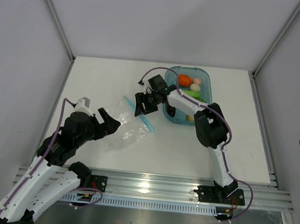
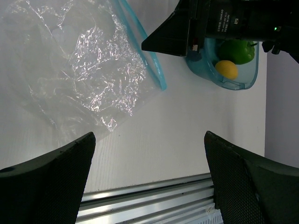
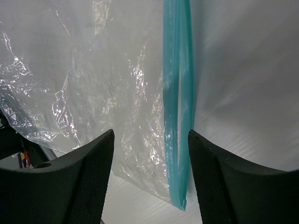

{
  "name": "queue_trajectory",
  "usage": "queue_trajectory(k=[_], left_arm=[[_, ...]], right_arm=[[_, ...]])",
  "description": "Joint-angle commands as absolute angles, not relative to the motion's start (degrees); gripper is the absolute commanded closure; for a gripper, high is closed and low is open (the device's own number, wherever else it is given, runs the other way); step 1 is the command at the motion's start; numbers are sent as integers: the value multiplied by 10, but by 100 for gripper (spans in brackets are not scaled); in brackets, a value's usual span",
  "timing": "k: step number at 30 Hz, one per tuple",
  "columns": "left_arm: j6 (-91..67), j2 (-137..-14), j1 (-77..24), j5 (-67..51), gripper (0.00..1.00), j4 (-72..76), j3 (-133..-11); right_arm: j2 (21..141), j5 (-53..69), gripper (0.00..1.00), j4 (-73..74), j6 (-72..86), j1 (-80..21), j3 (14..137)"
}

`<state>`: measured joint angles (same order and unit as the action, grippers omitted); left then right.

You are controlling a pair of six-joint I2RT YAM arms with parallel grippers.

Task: Place the food in the zip-top bag and seal the zipper
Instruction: Pick up the zipper food storage bag at the center of the board.

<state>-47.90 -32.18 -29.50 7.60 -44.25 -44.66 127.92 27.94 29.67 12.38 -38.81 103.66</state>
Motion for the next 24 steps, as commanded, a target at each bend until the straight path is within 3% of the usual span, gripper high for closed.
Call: queue_trajectory(k=[1, 8, 12, 15, 17, 24], left_arm=[[-464, -316, -297, 61, 1, -426, -447], [-461, -323, -297, 62, 1, -434, -451], [-461, -327, -297, 64, 1, -436, -454], [-469, -333, -297, 71, 1, -446, -463], [-473, -351, -297, 86, 1, -455, -470], [-477, -447, -280, 120, 1, -491, -568]], right_arm=[[1299, 301, 34, 316, 108, -391, 1067], [1313, 304, 48, 313, 105, -397, 1069], [1307, 292, 86, 310, 107, -402, 1063], [1271, 273, 95, 292, 107, -412, 1034], [1229, 244, 100, 272, 105, -424, 1005], [1098, 215, 100, 215, 101, -450, 917]])
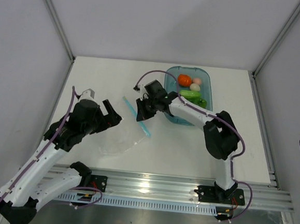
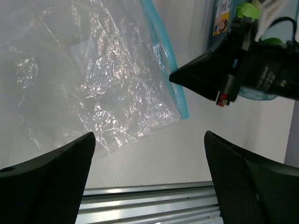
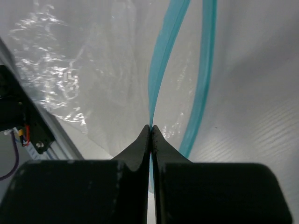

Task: Place the food in the zip-top bag and seal the zipper
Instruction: Pick up the zipper food storage bag at the center of the board.

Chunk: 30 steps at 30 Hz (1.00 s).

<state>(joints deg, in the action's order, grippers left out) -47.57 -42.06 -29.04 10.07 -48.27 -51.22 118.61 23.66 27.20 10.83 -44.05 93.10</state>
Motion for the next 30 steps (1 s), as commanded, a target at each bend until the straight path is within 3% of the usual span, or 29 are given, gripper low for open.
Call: queue_trajectory(k=[1, 9, 16, 30], left_arm=[[-479, -457, -279, 118, 1, -493, -581], [-504, -545, -237, 74, 0, -497, -630], [-523, -576, -218, -15, 1, -454, -631], [-517, -686, -218, -81, 1, -420, -641]], right_arm=[[1086, 214, 100, 208, 101, -453, 907], [978, 198, 100, 142, 83, -489, 804], [973, 211, 100, 147, 60, -508, 798], [952, 197, 100, 124, 62, -527, 790]])
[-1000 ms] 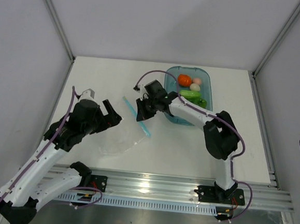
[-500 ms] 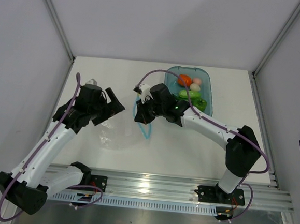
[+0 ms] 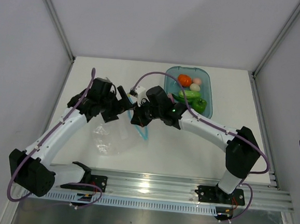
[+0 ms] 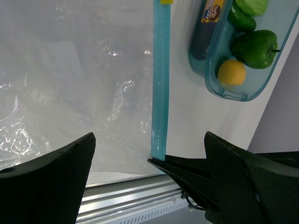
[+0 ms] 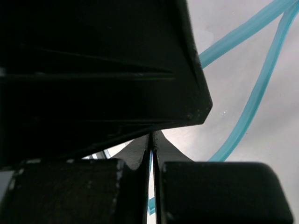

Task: Place the food in the zip-top bag and seal the zipper
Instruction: Pick up the zipper food storage bag at the center of the board.

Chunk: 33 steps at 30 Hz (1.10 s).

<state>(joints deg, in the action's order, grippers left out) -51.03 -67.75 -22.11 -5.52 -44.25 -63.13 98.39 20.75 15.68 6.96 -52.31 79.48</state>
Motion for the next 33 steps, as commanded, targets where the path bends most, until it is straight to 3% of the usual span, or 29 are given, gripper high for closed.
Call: queue_trajectory(k=[1, 8, 11, 21, 25, 27, 29, 30, 31, 33], left_arm=[[-517, -690, -218, -79, 1, -419, -640], [-505, -704, -218, -78, 5, -412, -621], [-504, -700, -218, -85, 14, -398, -605], [-494, -689, -218, -102, 66, -364, -576], [-483, -685, -218, -108, 95, -357, -568], [-480, -683, -218, -116, 99, -355, -565], [-474, -679, -218, -121, 99, -347, -559], [-473, -675, -218, -122, 99, -345, -557], [-467, -672, -218, -123, 99, -343, -553], [-459, -655, -218, -125, 99, -331, -541]], right_arm=[[949, 196, 100, 122, 63, -527, 788], [931, 175, 100, 113, 65, -529, 787], [930, 176, 100, 108, 69, -530, 787], [932, 149, 100, 119, 86, -532, 785], [930, 121, 100, 140, 93, -532, 785], [927, 113, 100, 148, 95, -532, 782], [926, 101, 95, 157, 105, -532, 782], [923, 84, 88, 162, 110, -532, 783], [919, 71, 71, 176, 115, -532, 784], [911, 35, 67, 192, 123, -532, 787]])
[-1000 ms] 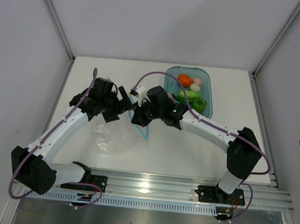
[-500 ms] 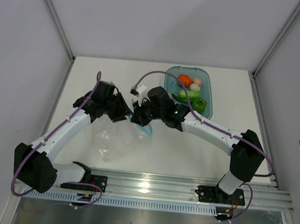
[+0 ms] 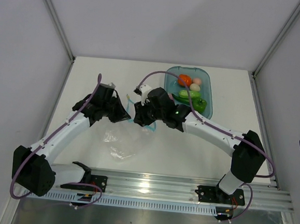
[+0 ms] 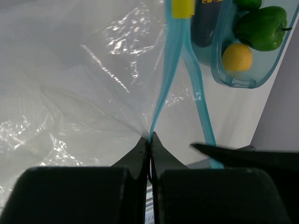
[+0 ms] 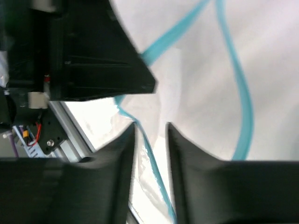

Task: Place the food in the zip-top bag and seal the zipper
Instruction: Pick up the zipper food storage bag at the center of the board, then pick up the fake vegetable from the bin.

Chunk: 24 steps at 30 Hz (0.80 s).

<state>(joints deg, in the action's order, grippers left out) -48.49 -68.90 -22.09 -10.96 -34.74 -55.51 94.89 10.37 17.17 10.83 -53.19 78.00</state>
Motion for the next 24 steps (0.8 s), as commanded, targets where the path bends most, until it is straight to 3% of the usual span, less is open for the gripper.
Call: queue_trajectory(k=[1, 3, 4, 6, 9, 24], left_arm=[[-452, -649, -218, -126, 100, -327, -538], [-445, -636, -218, -124, 100, -321, -530], [-439, -626, -218, -119, 100, -322, -532], [-432, -620, -218, -119, 99, -323, -533], [-419, -617, -220, -124, 99, -325, -537], [-374, -657, -241, -142, 99, -339, -584]], right_arm=[[899, 17, 58, 214, 124, -532, 792], [887, -25, 44, 240, 130, -532, 800], [878, -66, 24, 267, 132, -532, 812], [871, -112, 2, 293, 144, -531, 827], [858, -171, 1, 328, 168, -518, 847], [940, -262, 1, 387, 234, -253, 872]])
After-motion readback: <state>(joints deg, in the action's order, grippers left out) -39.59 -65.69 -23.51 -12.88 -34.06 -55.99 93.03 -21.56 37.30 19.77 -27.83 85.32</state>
